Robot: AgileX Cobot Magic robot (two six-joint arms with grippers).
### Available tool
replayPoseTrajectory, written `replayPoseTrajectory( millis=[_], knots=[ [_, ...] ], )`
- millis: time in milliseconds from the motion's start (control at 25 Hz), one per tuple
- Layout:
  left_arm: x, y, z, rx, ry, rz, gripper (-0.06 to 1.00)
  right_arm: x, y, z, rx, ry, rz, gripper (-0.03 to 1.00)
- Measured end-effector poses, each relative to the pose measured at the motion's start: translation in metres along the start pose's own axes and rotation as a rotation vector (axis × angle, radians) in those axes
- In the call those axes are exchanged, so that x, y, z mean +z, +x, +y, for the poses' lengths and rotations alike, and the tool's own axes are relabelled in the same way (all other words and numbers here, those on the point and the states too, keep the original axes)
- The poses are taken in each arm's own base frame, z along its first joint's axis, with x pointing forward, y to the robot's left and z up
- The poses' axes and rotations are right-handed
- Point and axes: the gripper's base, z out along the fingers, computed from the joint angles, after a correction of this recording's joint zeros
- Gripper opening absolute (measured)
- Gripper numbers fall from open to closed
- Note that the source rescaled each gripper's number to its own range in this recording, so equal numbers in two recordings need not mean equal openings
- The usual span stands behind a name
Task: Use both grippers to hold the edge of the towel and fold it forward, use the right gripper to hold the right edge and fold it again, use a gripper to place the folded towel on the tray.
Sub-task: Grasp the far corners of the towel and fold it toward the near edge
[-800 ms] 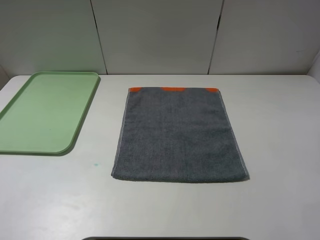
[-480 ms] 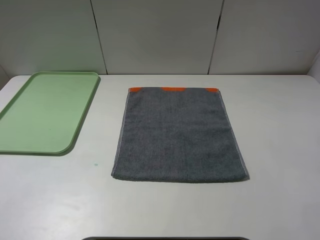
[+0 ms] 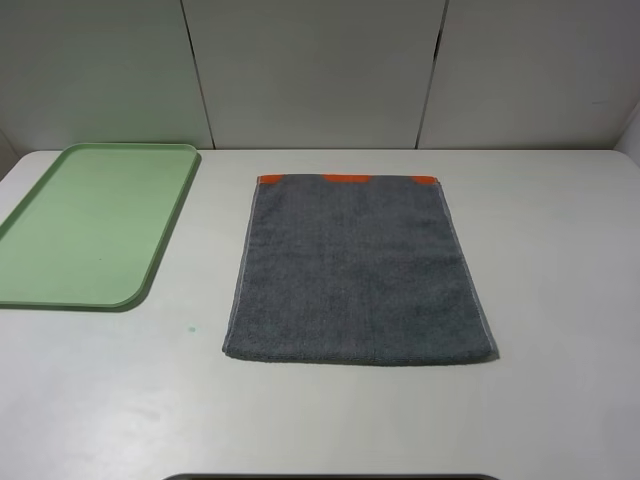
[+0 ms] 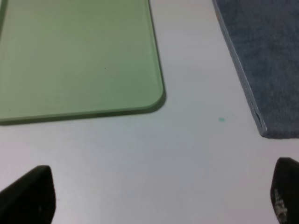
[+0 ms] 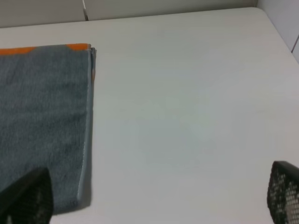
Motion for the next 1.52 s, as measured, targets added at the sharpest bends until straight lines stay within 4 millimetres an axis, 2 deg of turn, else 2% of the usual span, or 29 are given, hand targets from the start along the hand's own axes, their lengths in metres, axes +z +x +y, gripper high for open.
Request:
replayPoseTrajectory(
  millis=[1160, 1320, 1520],
  knots=[
    [0.000, 0.000, 0.000, 0.000, 0.000, -0.001, 0.91, 0.000, 0.000, 0.001, 0.005, -0.008, -0.001, 1.00],
    [0.000, -0.005, 0.000, -0.006, 0.000, 0.010, 0.91, 0.000, -0.007, 0.002, 0.012, -0.020, 0.012, 1.00],
    [0.015, -0.016, 0.001, -0.017, -0.001, 0.134, 0.91, 0.015, -0.026, 0.003, 0.019, -0.028, 0.125, 1.00]
  ],
)
